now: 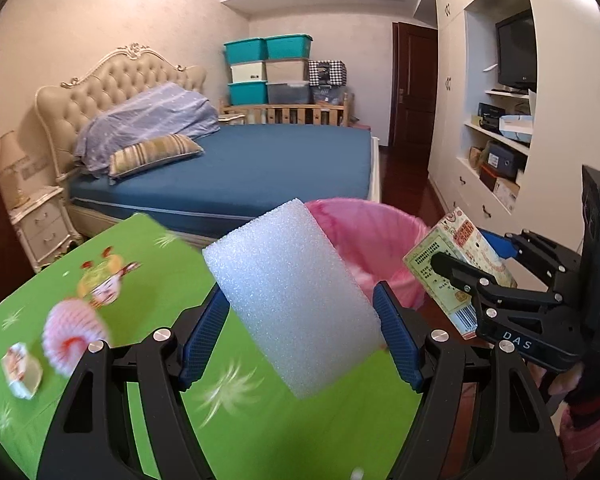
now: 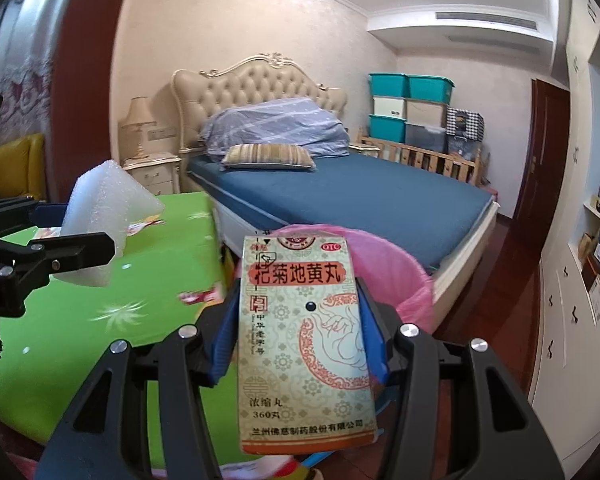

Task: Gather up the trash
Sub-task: 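Carry the foam block and paper box over to the pink wastebasket, then open both tools over the basket to drop foam block and box, then move both tools back over the table toward the tissue and foam net, then grasp the pink foam net with the right tool while the left tool grasps the white tissue cup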

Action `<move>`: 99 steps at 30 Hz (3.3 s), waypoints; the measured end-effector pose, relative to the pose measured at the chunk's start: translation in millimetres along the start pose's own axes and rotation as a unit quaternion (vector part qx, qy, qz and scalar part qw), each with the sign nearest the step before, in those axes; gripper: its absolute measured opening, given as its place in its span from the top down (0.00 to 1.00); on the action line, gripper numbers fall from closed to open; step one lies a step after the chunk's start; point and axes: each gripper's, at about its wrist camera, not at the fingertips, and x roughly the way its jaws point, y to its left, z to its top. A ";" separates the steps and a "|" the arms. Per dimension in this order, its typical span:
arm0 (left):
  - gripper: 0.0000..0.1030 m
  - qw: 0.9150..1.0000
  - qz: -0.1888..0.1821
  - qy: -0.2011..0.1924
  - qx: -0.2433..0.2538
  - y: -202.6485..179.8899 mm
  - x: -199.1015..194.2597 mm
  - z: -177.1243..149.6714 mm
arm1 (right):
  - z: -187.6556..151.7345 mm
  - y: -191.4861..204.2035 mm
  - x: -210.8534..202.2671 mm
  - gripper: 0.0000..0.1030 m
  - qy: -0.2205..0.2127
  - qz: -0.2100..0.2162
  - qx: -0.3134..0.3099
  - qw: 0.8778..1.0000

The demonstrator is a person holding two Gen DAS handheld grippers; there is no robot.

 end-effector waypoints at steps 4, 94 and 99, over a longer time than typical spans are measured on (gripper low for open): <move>0.32 1.000 -0.015 0.001 0.008 -10.5 31.9 21.3 | 10.5 -26.3 20.3 0.50 -0.003 -0.005 0.016 1.000; 0.08 0.944 0.265 0.078 -0.181 283.8 -73.4 -107.7 | 54.7 306.1 159.0 0.68 0.092 0.194 -0.078 0.974; 0.08 0.940 0.273 0.109 -0.170 294.6 -33.0 -99.9 | 55.4 302.6 157.3 0.68 0.085 0.192 -0.071 0.975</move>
